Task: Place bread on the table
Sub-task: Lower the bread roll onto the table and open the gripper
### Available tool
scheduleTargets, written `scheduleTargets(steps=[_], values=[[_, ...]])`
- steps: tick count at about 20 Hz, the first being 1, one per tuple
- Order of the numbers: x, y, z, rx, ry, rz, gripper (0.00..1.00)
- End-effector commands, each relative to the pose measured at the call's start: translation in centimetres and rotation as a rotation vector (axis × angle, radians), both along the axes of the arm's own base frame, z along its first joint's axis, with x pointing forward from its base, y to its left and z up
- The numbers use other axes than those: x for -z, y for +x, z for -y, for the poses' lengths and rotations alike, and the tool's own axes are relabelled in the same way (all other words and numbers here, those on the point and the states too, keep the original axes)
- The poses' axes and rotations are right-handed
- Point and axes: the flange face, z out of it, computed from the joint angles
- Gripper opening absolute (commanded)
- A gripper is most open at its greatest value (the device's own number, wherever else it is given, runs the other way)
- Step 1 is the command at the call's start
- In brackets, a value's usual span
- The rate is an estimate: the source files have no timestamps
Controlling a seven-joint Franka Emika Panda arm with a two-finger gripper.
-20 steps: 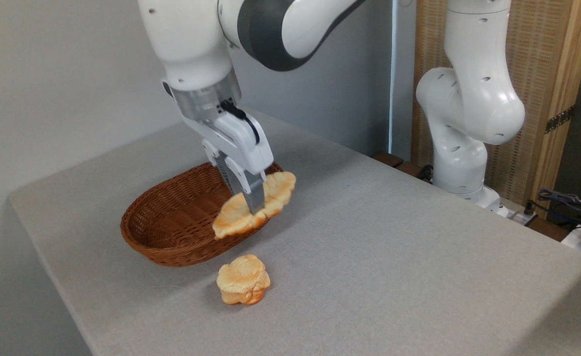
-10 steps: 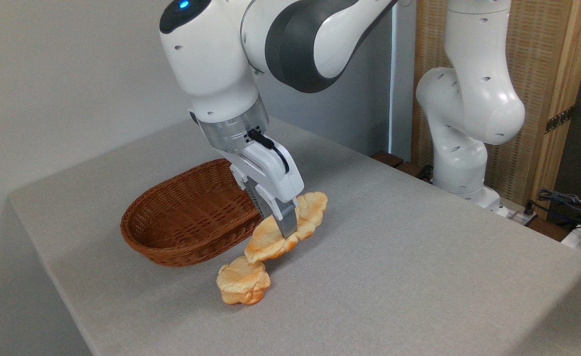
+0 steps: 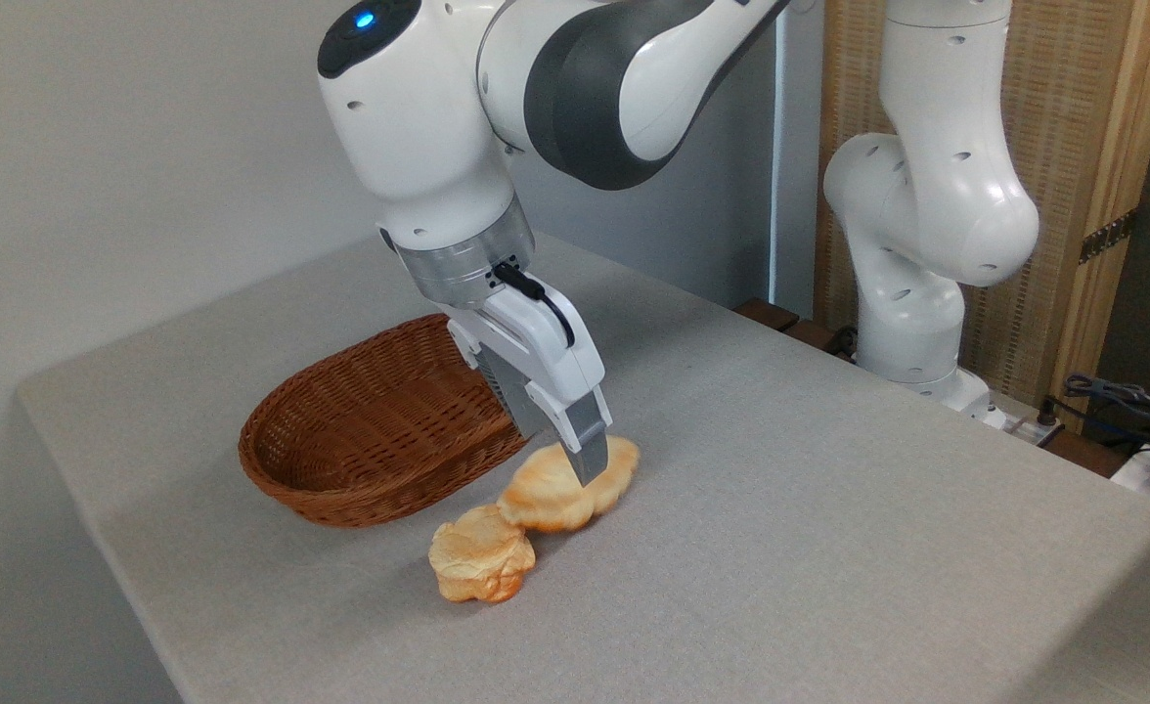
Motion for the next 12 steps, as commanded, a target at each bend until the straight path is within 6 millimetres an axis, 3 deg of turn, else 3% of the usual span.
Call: scheduleTargets(steps=[1,6,12], values=[[-0.5,-0.2,-0.1,0.021,0.009,0.014,1.0],[-1.4,0.3,-0.1,0.016,0.007,0.06,1.0],[-5.2,1.9,-0.1,0.006,-0.002,0.194,1.0]])
